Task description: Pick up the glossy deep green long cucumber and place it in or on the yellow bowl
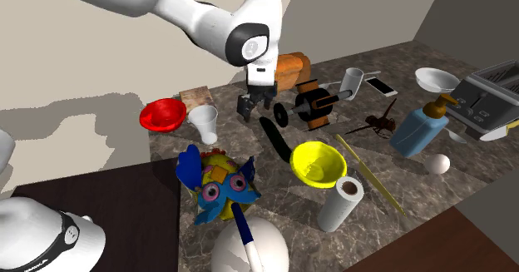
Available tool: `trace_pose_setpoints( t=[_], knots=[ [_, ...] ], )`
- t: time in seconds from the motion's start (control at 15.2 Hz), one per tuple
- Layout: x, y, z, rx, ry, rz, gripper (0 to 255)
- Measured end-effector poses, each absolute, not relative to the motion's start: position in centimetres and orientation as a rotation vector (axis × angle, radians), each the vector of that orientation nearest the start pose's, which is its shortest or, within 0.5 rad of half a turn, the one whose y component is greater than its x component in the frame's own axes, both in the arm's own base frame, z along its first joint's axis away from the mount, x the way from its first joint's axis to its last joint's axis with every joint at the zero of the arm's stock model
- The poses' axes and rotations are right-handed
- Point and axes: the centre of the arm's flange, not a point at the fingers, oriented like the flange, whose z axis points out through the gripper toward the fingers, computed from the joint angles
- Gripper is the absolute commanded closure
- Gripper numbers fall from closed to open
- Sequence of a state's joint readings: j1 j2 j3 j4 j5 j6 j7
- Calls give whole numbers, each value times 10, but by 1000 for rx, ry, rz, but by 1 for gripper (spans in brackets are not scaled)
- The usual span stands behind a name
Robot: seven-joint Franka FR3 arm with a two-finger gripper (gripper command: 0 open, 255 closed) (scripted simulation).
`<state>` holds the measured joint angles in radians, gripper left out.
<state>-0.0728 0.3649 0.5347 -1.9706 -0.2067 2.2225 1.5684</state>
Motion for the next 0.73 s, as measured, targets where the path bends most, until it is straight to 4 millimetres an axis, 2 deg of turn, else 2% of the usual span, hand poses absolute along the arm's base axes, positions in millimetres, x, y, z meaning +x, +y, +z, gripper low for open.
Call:
trace_pose_setpoints(
  t=[0.2, 0.46, 0.66, 0.73],
  knots=[
    [576, 258, 267, -2723, 1653, 97, 0],
    [614, 262, 227, -2629, 1828, 126, 0],
    [637, 260, 199, -2559, 1941, 147, 0],
    [637, 259, 191, -2548, 1957, 149, 0]
  ],
)
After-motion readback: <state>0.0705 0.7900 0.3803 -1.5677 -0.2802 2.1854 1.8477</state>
